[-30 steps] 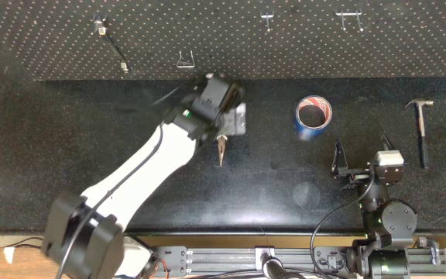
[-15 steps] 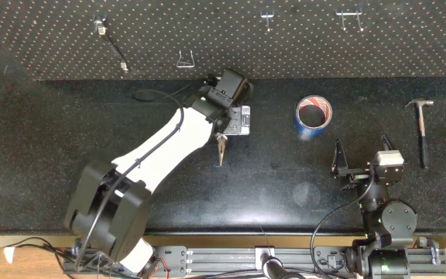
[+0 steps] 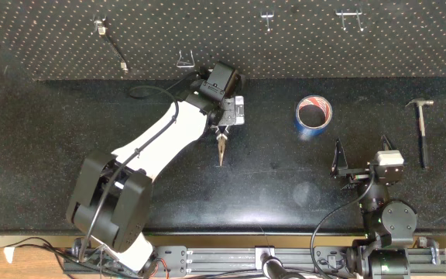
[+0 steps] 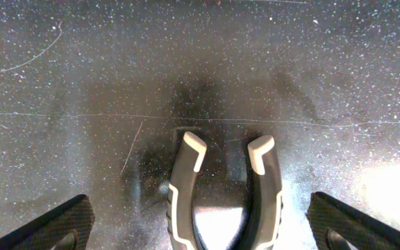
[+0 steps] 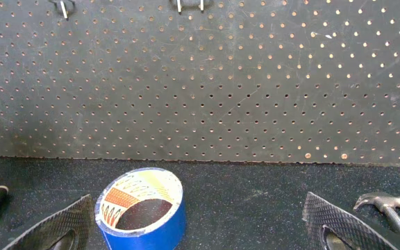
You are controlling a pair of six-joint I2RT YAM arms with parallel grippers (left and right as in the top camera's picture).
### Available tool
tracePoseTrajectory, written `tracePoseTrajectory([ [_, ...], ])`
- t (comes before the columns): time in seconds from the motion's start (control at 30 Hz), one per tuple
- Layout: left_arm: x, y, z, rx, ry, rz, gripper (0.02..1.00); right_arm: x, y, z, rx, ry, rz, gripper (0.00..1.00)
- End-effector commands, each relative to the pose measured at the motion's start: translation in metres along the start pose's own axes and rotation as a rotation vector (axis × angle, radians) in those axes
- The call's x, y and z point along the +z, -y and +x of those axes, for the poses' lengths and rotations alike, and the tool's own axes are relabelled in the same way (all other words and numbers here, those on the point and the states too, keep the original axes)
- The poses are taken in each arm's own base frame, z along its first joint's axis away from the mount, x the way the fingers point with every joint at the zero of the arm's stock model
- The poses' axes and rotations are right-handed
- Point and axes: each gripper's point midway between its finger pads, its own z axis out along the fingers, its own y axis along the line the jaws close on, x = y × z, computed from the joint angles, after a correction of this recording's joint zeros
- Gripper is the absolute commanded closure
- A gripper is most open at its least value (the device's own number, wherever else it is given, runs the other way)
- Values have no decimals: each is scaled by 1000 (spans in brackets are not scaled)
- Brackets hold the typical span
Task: Place Tools Onto Pegboard
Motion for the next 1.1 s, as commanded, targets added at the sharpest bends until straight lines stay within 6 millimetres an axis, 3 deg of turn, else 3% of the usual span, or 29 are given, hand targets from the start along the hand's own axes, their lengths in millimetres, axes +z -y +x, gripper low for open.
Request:
tracePoseTrajectory([
  [0.03,10,3,1,44,-20,-3,23,0,0,1,-7,0,-1,25],
  [0.53,20,8,6,66,-43,16,23,0,0,1,-7,0,-1,25],
  [0.63,21,9,7,67,-48,22,86,0,0,1,-7,0,-1,25],
  [0.83,24,14,13,48,-79,52,393,0,0,1,-7,0,-1,25],
  [1.1,24,20,13,47,-81,81,540,0,0,1,-7,0,-1,25],
])
